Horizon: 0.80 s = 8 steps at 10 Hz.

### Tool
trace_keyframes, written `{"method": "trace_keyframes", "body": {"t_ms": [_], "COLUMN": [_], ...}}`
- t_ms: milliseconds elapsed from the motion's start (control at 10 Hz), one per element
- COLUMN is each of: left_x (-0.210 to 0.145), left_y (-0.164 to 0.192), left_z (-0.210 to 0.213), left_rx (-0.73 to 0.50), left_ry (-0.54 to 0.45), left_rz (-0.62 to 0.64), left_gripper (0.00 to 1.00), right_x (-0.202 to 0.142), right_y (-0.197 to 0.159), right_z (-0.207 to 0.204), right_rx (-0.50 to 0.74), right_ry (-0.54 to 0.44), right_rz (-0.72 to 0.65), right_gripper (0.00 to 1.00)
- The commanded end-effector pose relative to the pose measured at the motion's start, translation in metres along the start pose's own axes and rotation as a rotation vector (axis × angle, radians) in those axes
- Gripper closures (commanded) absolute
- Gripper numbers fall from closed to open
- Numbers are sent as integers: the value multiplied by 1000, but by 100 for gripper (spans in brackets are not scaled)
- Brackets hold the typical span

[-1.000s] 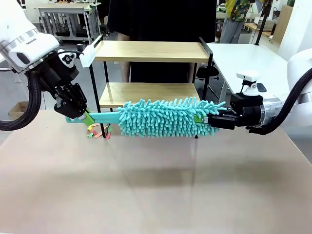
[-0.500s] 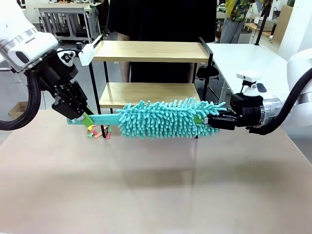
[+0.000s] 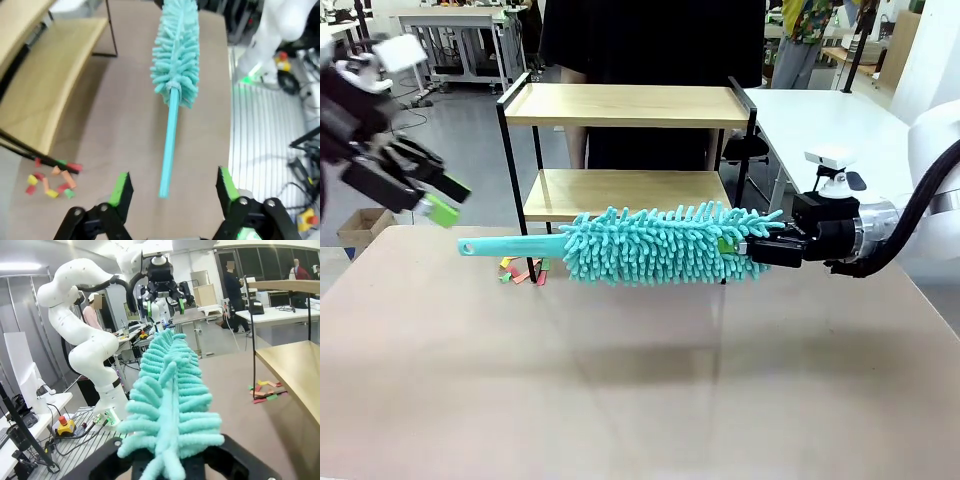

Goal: Clean the shelf.
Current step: Hand the Duster back to the human.

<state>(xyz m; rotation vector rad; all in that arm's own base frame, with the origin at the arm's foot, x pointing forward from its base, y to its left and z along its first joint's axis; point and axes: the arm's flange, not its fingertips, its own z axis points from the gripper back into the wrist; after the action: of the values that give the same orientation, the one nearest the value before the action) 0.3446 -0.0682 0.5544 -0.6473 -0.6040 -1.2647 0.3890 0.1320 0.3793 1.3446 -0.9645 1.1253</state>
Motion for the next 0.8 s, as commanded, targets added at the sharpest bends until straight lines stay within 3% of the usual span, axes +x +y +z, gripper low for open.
{"method": "trace_keyframes", "body": {"t_ms": [0, 300, 400, 500, 700], "left_x": [-41, -77, -73, -71, -71], "left_y": [-11, -17, -17, -14, -14], "left_z": [17, 36, 36, 42, 42], "left_rx": [36, 92, 72, 86, 86], "left_ry": [-129, -209, -215, -156, -156], "left_rz": [-18, -10, -37, 10, 10], "left_gripper": [0, 0, 0, 0, 0], "right_x": [3, 3, 3, 0, 50], "right_y": [1, 1, 1, 0, 16], "right_z": [0, 0, 0, 0, 16], "right_rx": [1, 1, 1, 0, -84], "right_ry": [1, 1, 1, 0, -141], "right_rz": [0, 0, 0, 0, 83], "right_gripper": [100, 100, 100, 83, 83]}}
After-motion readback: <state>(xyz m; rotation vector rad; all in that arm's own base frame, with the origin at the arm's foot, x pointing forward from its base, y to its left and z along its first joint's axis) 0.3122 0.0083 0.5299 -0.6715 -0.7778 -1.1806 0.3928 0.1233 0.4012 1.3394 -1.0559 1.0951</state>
